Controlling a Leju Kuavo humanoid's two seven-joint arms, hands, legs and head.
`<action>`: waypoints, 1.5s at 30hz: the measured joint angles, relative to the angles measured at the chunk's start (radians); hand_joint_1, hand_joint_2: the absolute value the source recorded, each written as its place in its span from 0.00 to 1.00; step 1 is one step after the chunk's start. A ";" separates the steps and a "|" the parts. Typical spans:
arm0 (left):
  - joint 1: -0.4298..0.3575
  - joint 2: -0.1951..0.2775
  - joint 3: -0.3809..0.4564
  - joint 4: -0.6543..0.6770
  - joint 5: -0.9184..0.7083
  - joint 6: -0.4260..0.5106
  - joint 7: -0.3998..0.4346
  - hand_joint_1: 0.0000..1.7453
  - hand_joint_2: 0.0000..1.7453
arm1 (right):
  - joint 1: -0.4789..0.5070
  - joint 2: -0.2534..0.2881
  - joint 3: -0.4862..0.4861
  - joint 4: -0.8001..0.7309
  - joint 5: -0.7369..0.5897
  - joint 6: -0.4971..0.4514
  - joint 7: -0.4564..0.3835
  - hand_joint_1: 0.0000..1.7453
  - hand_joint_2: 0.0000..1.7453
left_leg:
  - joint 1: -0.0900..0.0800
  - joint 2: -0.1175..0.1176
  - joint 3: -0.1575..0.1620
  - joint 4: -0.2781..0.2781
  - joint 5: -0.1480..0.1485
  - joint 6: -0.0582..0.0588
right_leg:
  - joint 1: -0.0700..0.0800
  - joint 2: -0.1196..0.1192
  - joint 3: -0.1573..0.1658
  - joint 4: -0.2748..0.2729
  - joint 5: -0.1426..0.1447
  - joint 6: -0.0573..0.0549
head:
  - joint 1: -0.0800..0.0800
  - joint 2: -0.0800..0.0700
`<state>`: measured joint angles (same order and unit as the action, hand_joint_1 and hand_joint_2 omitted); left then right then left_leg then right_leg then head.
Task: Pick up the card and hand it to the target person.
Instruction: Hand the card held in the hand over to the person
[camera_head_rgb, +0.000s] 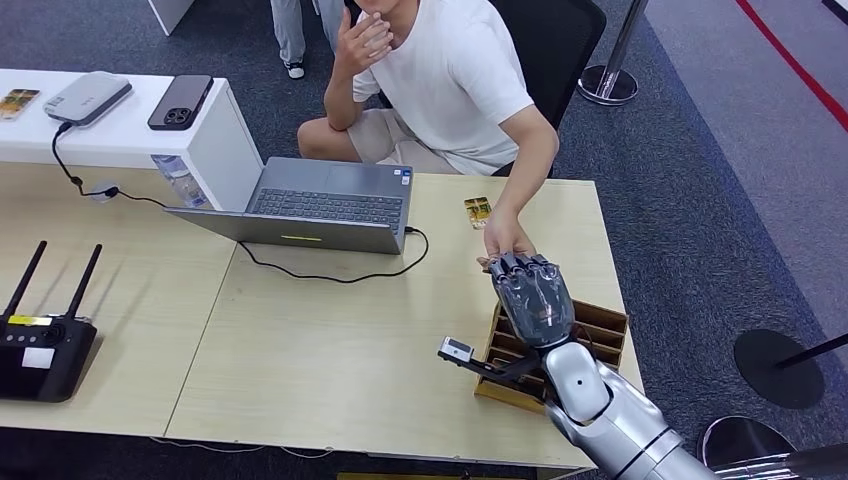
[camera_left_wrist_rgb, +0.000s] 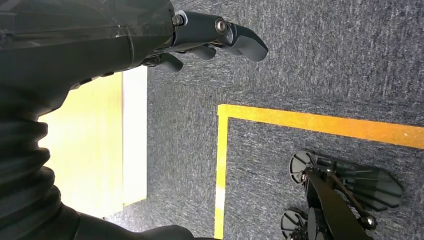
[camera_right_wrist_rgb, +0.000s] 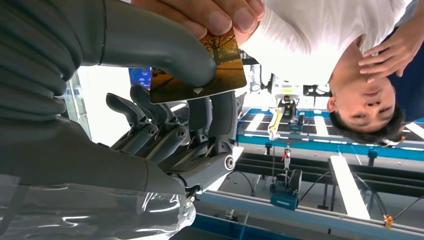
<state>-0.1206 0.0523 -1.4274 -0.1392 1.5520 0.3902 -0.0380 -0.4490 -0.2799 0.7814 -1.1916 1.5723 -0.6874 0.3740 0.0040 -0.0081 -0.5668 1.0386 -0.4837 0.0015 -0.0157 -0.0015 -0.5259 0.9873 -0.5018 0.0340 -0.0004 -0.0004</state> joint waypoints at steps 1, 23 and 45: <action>0.000 0.000 0.000 0.000 -0.001 0.000 0.000 0.00 1.00 | -0.004 0.005 0.003 0.013 0.000 0.000 -0.005 0.95 1.00 | 0.000 0.000 0.000 0.000 0.000 0.000 | 0.000 0.000 0.000 0.000 0.000 0.000 | 0.000 0.000; -0.003 0.002 -0.019 0.000 -0.008 0.025 -0.019 0.00 1.00 | -0.023 0.027 0.004 0.071 0.000 -0.001 -0.005 0.00 0.00 | 0.000 0.000 0.000 0.000 0.000 0.000 | 0.000 0.000 0.000 0.000 0.000 0.000 | 0.000 0.000; -0.003 0.003 -0.019 0.000 -0.001 0.021 -0.019 0.00 0.00 | -0.027 0.027 0.002 0.071 0.000 -0.001 0.014 0.00 0.00 | 0.000 0.000 0.000 0.000 0.000 0.000 | 0.000 0.000 0.000 0.000 0.000 0.000 | 0.000 0.000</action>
<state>-0.1234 0.0549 -1.4463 -0.1393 1.5506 0.4109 -0.0572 -0.4757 -0.2528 0.7834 -1.1209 1.5721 -0.6887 0.3882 0.0040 -0.0081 -0.5666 1.0386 -0.4837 0.0015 -0.0157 -0.0015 -0.5259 0.9873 -0.5018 0.0340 -0.0004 -0.0004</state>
